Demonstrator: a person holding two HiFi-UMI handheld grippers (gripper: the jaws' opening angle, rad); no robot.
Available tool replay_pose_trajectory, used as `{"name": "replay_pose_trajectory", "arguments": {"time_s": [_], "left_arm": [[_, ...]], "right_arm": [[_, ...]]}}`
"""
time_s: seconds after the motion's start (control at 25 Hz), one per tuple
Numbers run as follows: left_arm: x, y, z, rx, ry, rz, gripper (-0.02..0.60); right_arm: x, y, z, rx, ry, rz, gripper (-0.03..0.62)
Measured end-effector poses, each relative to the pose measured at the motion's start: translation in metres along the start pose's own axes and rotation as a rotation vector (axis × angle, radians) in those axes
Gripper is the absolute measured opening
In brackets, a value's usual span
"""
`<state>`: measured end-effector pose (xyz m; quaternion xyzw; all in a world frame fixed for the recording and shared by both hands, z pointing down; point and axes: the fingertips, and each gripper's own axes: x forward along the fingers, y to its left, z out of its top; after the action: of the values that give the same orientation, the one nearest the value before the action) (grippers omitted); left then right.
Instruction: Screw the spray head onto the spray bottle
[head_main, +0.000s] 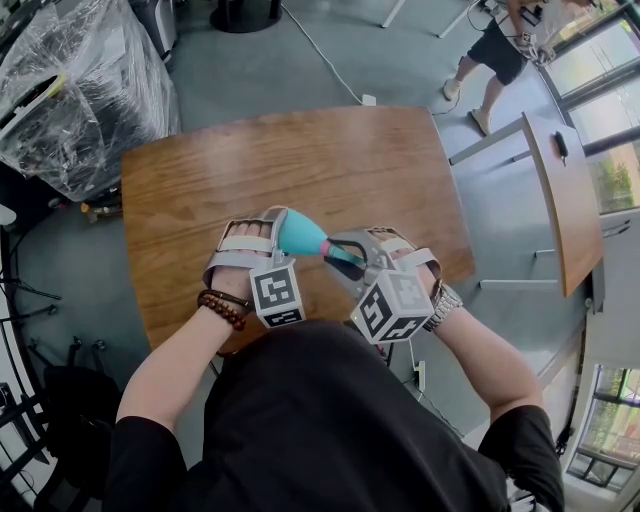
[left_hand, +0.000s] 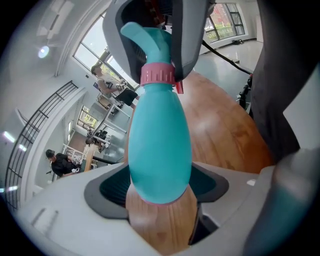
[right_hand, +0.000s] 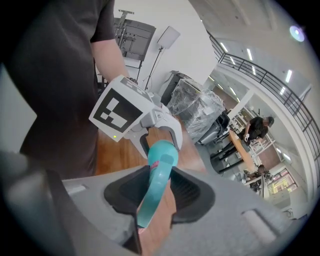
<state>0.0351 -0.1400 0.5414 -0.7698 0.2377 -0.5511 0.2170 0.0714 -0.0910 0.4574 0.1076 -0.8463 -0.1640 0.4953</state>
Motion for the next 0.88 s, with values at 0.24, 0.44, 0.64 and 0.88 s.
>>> {"name": "replay_pose_trajectory", "arguments": {"time_s": [0.24, 0.44, 0.64, 0.88], "left_arm": [[-0.008, 0.015, 0.002, 0.064, -0.038, 0.113, 0.385], [-0.009, 0.013, 0.002, 0.068, -0.028, 0.113, 0.383], [-0.001, -0.008, 0.004, -0.029, -0.03, -0.019, 0.382], [-0.002, -0.011, 0.007, -0.04, -0.037, -0.026, 0.38]], "right_arm": [[-0.006, -0.003, 0.002, 0.156, -0.038, 0.051, 0.12], [-0.006, -0.001, 0.002, 0.238, -0.012, 0.072, 0.12], [-0.001, 0.003, -0.004, 0.108, 0.074, 0.046, 0.12], [0.0, 0.005, -0.011, 0.037, 0.122, 0.044, 0.12]]}}
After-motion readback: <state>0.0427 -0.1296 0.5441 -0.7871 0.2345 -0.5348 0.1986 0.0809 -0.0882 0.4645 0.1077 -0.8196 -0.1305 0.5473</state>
